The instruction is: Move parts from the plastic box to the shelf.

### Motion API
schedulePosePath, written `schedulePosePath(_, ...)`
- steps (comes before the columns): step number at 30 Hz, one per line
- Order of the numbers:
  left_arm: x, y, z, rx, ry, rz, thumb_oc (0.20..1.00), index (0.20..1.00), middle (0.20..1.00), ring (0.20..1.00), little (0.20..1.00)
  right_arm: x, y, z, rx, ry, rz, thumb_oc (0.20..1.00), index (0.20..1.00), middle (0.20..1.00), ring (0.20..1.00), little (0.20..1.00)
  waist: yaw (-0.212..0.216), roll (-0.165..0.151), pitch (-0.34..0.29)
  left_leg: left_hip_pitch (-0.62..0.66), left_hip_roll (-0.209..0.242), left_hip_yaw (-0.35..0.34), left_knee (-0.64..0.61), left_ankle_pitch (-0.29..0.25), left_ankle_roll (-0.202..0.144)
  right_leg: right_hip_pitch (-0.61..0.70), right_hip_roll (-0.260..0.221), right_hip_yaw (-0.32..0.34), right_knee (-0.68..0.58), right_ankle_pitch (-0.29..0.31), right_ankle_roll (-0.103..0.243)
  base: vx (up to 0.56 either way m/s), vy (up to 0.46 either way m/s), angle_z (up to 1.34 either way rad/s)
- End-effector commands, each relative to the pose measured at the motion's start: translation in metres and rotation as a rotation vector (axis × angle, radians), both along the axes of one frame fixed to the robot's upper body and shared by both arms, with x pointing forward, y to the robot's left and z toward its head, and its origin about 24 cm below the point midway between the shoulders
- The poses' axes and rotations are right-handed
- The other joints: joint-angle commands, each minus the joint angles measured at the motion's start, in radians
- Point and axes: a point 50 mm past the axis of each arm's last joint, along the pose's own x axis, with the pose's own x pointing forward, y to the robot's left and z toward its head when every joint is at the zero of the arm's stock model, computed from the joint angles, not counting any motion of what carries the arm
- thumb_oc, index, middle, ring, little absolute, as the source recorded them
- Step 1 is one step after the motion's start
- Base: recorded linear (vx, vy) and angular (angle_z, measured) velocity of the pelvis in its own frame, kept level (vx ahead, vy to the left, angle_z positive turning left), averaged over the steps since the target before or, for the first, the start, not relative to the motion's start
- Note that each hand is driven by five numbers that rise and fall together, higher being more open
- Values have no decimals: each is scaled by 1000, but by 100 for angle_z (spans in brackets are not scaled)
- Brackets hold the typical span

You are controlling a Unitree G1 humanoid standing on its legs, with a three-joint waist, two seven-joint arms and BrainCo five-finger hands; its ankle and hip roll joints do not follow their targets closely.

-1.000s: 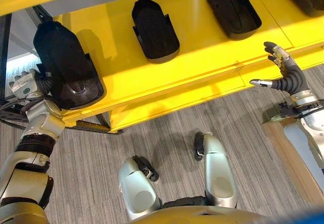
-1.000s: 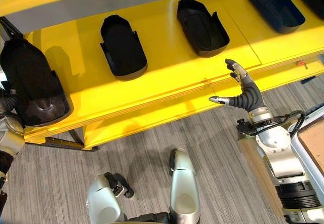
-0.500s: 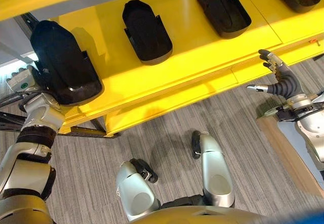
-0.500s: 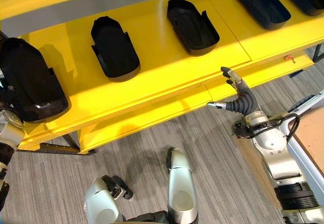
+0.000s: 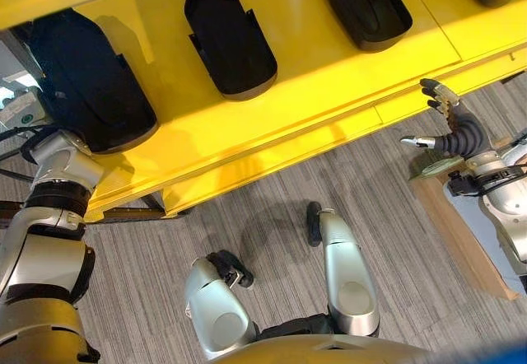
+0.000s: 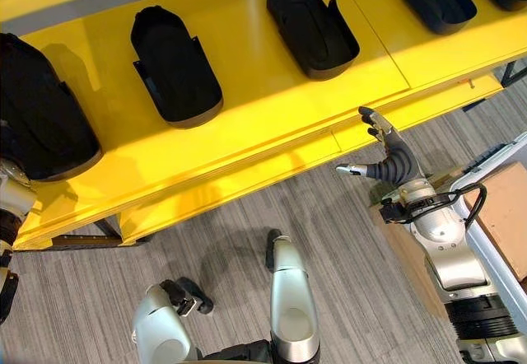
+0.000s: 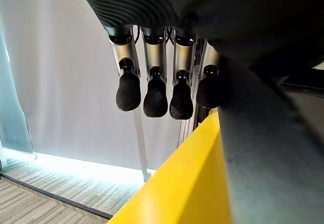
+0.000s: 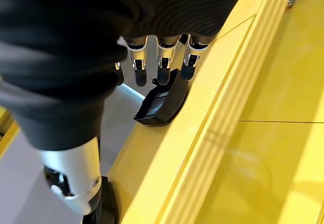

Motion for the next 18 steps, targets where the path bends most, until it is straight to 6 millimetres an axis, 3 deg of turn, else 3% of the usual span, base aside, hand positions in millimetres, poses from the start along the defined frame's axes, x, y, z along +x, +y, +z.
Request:
schedulePosePath(1, -12, 15, 36, 159, -52, 72, 200, 200, 200, 200, 200, 0, 5, 20, 53, -116, 25, 1000, 1000, 1000, 1000, 1000, -6, -41, -28, -159, -57, 60, 25, 207, 37, 94, 13, -39, 27, -58, 2, -47, -11, -1)
schedulePosePath(18, -20, 21, 36, 324, 83, 82, 200, 200, 200, 200, 200, 2, 2, 26, 40, -134, 13, 1000, 1000, 1000, 1000, 1000, -8, -25, -19, -156, -70, 68, 16, 202, 39, 73, 4, -37, 29, -72, -8, 1, 8, 0)
